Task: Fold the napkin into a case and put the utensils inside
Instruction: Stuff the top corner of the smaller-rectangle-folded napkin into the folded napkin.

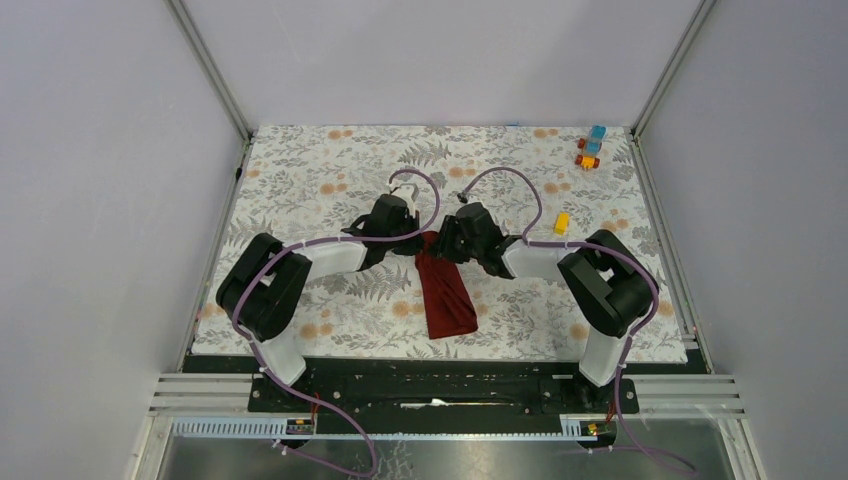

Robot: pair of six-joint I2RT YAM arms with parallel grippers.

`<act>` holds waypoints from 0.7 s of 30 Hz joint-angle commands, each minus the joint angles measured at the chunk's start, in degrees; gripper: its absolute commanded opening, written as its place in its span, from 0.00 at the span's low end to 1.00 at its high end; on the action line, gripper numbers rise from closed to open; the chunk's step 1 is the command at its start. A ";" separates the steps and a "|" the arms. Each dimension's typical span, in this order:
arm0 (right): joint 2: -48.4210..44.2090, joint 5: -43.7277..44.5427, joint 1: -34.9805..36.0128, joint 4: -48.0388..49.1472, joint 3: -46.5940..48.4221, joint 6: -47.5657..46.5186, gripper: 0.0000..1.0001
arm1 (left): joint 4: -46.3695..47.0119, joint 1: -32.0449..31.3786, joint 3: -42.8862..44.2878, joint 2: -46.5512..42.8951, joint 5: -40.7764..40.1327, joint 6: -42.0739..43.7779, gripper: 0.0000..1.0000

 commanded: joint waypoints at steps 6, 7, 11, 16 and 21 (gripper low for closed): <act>1.72 -0.76 -0.42 1.42 4.80 0.14 0.19 | 3.02 0.10 0.27 -2.01 2.03 -0.76 0.00; 2.48 -0.74 -0.42 1.63 5.11 0.66 0.17 | 3.06 0.11 0.18 -2.18 2.04 -0.82 0.00; 6.88 -1.58 -0.41 5.13 5.12 6.75 0.06 | 4.13 0.18 -0.28 -3.75 2.96 -1.69 0.00; 11.78 -1.58 -0.39 15.19 2.06 17.08 0.02 | 3.86 0.17 -0.95 -5.92 2.06 -3.91 0.00; 13.46 -5.37 -0.06 12.66 5.82 14.14 0.07 | 3.70 0.55 -1.81 -5.60 1.19 -3.60 0.00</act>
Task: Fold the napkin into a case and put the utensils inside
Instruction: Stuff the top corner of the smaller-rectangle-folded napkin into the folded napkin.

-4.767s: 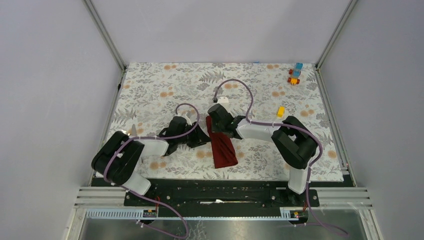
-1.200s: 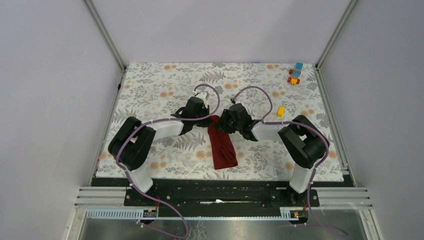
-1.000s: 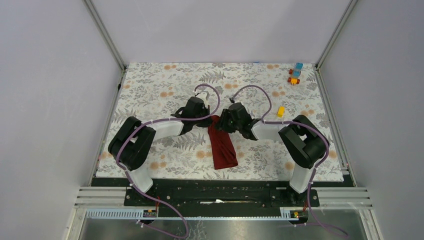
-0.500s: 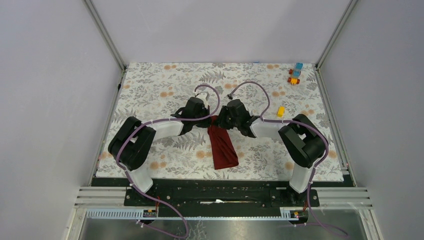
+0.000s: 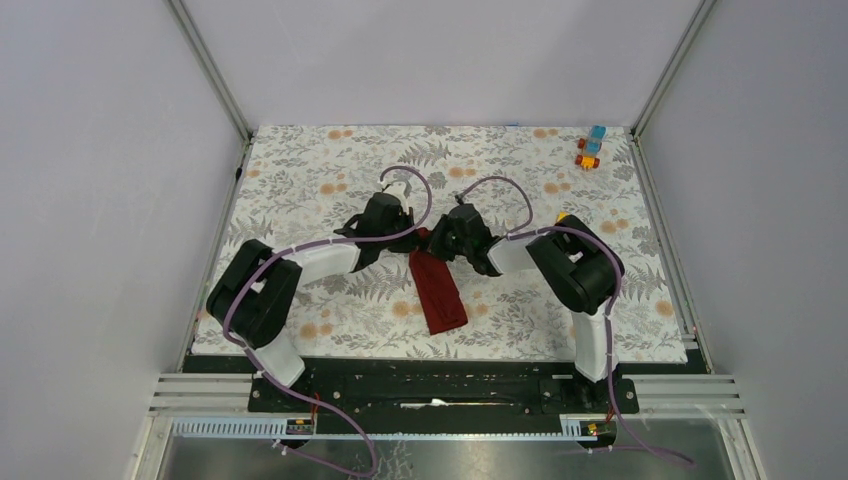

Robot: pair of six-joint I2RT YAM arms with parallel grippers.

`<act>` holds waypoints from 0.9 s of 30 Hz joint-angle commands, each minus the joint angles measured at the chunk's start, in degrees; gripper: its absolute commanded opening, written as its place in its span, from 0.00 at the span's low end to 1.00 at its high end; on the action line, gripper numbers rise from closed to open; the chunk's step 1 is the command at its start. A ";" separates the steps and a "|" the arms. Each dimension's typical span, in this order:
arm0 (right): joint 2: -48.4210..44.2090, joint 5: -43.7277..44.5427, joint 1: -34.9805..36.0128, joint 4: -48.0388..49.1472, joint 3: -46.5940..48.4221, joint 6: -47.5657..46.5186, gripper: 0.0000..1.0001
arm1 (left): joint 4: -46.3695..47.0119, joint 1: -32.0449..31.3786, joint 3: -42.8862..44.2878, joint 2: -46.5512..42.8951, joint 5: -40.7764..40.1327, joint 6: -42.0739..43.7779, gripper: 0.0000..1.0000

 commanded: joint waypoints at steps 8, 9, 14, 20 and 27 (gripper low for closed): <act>-9.14 -4.19 -0.85 -8.78 -1.45 -10.12 0.39 | 3.08 1.40 -1.06 -2.46 0.90 0.22 0.00; -10.08 -4.31 -0.98 -9.64 -1.56 -11.02 0.42 | 3.17 1.59 -1.30 -2.49 1.01 0.30 0.00; -11.71 -4.45 -1.52 -10.52 -1.44 -12.47 0.42 | 4.02 2.03 -2.08 -2.38 2.12 -0.32 0.00; -8.05 -4.69 -1.77 -9.40 0.96 -11.01 0.13 | 3.68 2.02 -1.70 -2.65 2.59 -0.50 0.00; -2.89 -7.24 -1.56 -7.30 4.93 -9.03 0.05 | 3.64 2.01 -1.48 -2.58 3.27 -0.84 0.00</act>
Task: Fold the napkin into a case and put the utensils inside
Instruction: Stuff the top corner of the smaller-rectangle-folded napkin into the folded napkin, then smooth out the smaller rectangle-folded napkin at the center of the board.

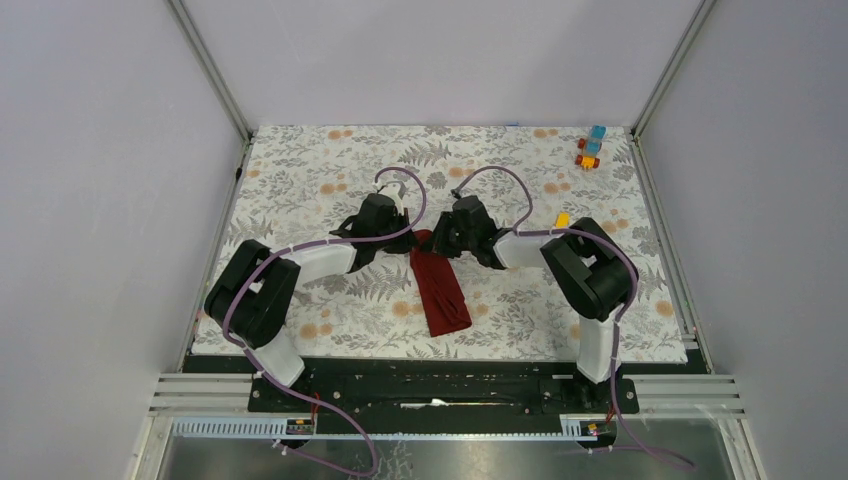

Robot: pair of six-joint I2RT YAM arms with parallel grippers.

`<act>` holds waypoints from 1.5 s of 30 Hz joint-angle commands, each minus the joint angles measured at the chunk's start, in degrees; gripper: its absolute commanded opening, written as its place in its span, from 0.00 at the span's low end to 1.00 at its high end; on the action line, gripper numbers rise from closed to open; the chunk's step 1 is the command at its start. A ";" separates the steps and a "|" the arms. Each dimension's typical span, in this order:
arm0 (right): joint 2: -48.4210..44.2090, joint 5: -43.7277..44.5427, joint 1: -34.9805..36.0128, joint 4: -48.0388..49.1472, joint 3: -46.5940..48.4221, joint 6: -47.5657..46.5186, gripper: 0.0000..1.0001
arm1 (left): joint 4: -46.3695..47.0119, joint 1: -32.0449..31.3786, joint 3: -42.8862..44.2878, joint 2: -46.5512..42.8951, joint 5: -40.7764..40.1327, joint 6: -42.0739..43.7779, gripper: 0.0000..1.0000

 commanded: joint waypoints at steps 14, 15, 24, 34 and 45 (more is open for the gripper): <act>8.60 -9.43 -1.70 15.22 0.75 9.67 0.20 | 0.63 1.67 -1.30 -3.89 2.72 -4.44 0.16; 7.69 -10.05 -1.68 13.42 0.81 8.28 0.24 | 0.49 2.24 -1.92 -4.72 3.45 -4.87 0.26; -2.84 -9.85 -2.29 -0.31 -1.19 -2.69 0.40 | -2.13 7.06 -11.90 -16.80 1.13 -12.04 0.54; -2.30 -6.97 -1.85 -0.10 -3.95 -5.18 0.12 | 7.72 7.30 -20.20 -9.53 5.94 -19.24 0.28; 4.06 -9.98 -3.76 11.74 -1.49 6.33 0.09 | 4.96 9.46 -16.30 -9.26 4.16 -20.74 0.32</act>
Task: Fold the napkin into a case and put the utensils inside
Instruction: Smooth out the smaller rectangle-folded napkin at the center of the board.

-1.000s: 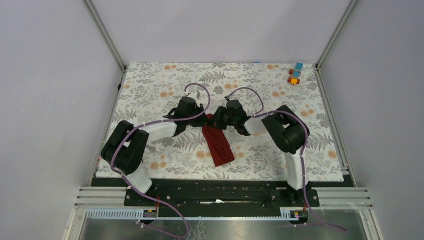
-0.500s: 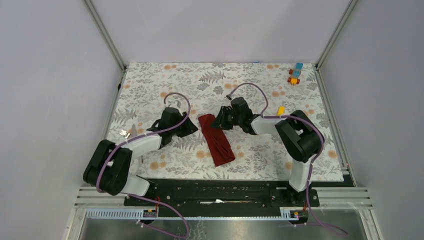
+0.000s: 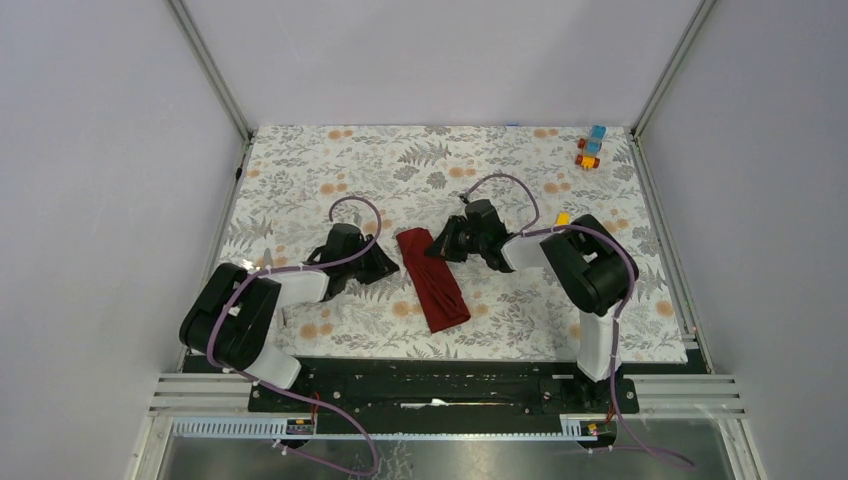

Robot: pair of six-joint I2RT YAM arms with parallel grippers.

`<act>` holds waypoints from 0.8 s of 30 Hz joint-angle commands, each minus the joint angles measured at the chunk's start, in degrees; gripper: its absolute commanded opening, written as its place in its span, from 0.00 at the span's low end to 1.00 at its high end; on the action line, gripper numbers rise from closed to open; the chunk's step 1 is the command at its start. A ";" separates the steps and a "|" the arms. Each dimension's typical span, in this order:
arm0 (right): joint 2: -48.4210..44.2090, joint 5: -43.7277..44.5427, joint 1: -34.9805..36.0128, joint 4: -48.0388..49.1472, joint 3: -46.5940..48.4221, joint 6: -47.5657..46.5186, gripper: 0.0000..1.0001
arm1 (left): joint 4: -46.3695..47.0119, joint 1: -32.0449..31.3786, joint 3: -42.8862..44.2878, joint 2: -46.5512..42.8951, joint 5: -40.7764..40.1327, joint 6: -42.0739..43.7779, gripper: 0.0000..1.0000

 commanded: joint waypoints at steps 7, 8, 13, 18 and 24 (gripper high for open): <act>7.18 -3.45 -0.84 6.95 7.18 5.72 0.06 | 0.17 4.11 9.65 4.20 0.72 -0.96 0.43; 7.82 -3.64 -0.84 7.00 7.83 6.10 0.04 | 0.82 4.11 10.66 5.50 1.77 -0.89 0.44; 11.08 -4.73 -0.62 8.74 10.44 8.41 0.02 | 3.05 3.83 14.07 11.44 4.85 -0.88 0.40; 14.08 -5.38 1.30 10.06 13.84 10.58 0.01 | 3.17 2.11 15.37 14.00 4.78 -0.35 0.37; 15.31 -3.74 4.08 13.45 13.15 13.51 0.03 | 1.50 0.33 15.77 14.82 3.14 1.49 0.42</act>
